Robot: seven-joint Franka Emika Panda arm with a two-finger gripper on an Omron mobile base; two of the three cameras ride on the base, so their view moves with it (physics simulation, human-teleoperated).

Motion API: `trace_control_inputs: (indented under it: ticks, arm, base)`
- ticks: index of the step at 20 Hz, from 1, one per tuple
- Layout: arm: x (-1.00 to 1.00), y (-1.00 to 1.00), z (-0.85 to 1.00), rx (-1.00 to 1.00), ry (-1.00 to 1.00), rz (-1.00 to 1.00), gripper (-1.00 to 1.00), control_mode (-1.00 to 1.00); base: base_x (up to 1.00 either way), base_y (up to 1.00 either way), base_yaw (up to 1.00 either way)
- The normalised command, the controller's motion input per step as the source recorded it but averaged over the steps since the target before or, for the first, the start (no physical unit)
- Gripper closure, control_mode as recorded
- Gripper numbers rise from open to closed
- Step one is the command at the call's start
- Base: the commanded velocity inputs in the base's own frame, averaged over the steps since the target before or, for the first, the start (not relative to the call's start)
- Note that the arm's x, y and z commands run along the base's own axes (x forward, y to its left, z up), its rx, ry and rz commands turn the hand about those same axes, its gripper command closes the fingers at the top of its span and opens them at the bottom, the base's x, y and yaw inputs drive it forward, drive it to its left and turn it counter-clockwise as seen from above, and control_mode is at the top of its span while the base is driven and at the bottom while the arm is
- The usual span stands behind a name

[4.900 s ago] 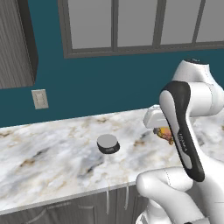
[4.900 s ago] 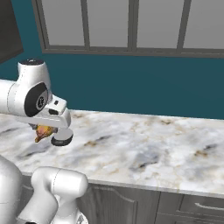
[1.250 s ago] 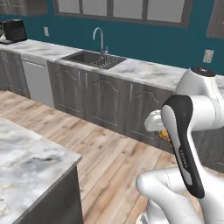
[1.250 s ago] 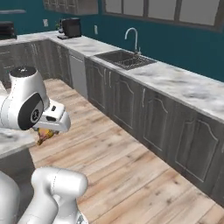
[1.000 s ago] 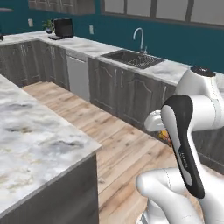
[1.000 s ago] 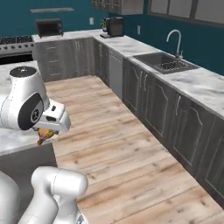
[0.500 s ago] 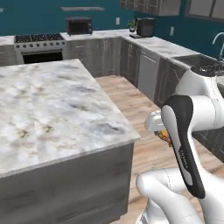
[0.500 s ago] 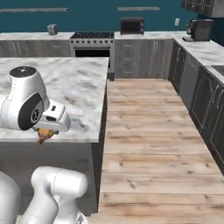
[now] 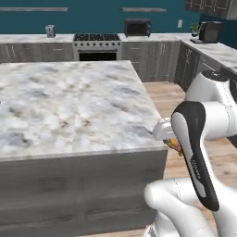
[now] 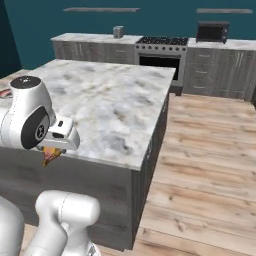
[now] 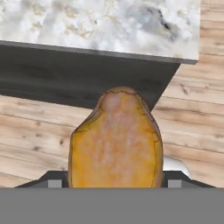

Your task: Take the chicken drumstick from the fridge and place it on the digital scale on the counter by the fridge. Wait a few seconds for a reading, then move it to the plate on the dining counter.

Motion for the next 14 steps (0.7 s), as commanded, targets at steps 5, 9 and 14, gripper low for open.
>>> trace_control_inputs:
  ticks: [5, 9, 14]
  arm:
    - [0.0, 0.0, 0.0, 0.0, 0.0, 0.0, 1.0, 1.0]
    - [0.0, 0.0, 0.0, 0.0, 0.0, 0.0, 1.0, 1.0]
    - [0.0, 0.0, 0.0, 0.0, 0.0, 0.0, 1.0, 1.0]
  base:
    - [0.0, 0.85, 0.0]
    - [0.0, 1.0, 0.01]
    - [0.0, 1.0, 0.03]
